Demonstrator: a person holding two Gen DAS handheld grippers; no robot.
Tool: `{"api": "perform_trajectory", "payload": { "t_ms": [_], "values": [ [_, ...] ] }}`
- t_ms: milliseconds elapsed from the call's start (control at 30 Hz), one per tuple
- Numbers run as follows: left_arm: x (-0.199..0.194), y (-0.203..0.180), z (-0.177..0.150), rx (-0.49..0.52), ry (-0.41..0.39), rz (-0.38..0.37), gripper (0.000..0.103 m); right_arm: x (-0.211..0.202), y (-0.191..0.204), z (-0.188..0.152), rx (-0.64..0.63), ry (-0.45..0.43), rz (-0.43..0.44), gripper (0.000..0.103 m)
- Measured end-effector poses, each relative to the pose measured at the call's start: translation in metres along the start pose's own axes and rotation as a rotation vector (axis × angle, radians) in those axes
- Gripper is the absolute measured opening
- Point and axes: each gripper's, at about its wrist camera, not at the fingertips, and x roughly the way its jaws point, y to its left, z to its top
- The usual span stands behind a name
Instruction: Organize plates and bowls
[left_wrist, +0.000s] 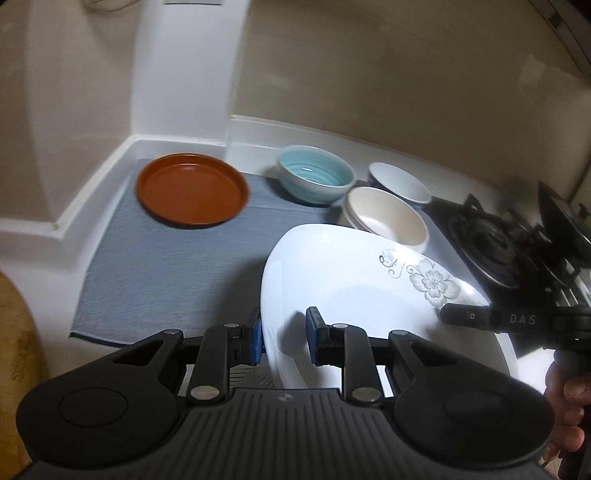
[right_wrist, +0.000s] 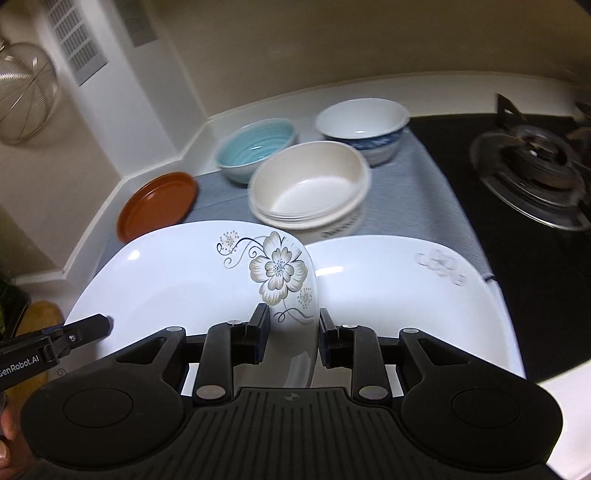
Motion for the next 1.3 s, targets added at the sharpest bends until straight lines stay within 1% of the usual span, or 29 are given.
{"api": "perform_trajectory", "payload": {
  "t_ms": [233, 633, 967, 1300],
  "values": [
    [0.013, -0.021, 0.000, 0.049, 0.016, -0.023, 0.025, -0.002, -0.023, -0.004, 0.056, -0.017, -0.027, 0.028],
    [0.022, -0.046, -0.007, 0.113, 0.039, -0.046, 0.025, -0.001, -0.056, -0.019, 0.119, -0.035, -0.040, 0.029],
    [0.028, -0.053, -0.008, 0.149, 0.045, -0.039, 0.025, 0.000, -0.064, -0.026, 0.148, -0.054, -0.043, 0.029],
    [0.031, -0.056, -0.008, 0.164, 0.046, -0.039, 0.025, 0.000, -0.066, -0.028, 0.152, -0.068, -0.044, 0.029]
  ]
}}
